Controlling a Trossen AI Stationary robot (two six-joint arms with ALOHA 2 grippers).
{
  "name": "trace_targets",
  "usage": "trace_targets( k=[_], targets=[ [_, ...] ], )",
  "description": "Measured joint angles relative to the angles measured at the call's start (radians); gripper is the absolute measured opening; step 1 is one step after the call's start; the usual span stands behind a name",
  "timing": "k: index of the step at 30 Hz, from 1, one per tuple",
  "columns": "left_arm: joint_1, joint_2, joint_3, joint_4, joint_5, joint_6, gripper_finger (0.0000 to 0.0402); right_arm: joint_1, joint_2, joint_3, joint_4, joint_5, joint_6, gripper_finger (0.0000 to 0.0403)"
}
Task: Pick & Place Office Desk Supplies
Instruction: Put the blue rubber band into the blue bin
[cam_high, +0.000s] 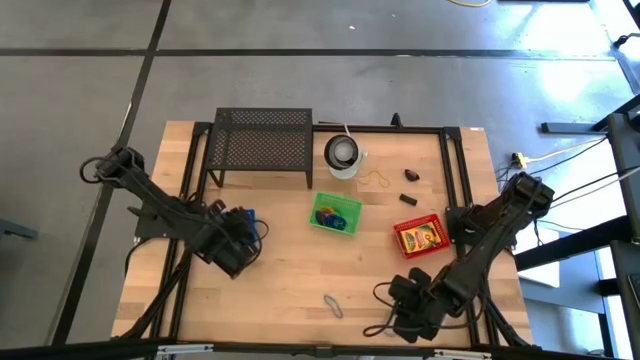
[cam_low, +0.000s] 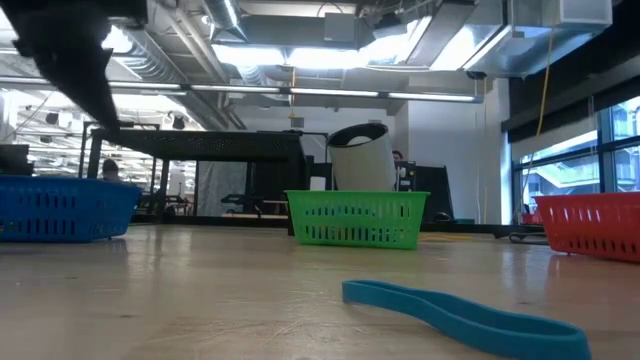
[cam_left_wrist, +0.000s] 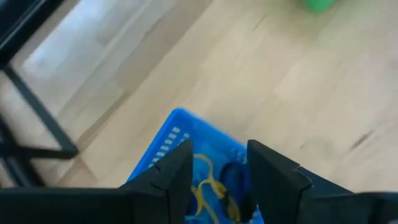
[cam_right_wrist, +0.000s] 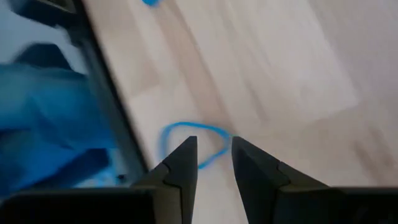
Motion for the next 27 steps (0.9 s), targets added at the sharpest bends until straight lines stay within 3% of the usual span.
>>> trace_targets(
  k=[10,27],
  targets=[
    [-0.091,0.000,0.060,0.064,-0.108,0.001,0.0146,0.017,0.000,-0.186,0.325,0.036,-0.248,0.0100],
    [-0.159,0.000,0.060,0.081,-0.153,0.000,0.0146,0.060,0.122,-0.205,0.411,0.124,-0.379,0.0100]
  ],
)
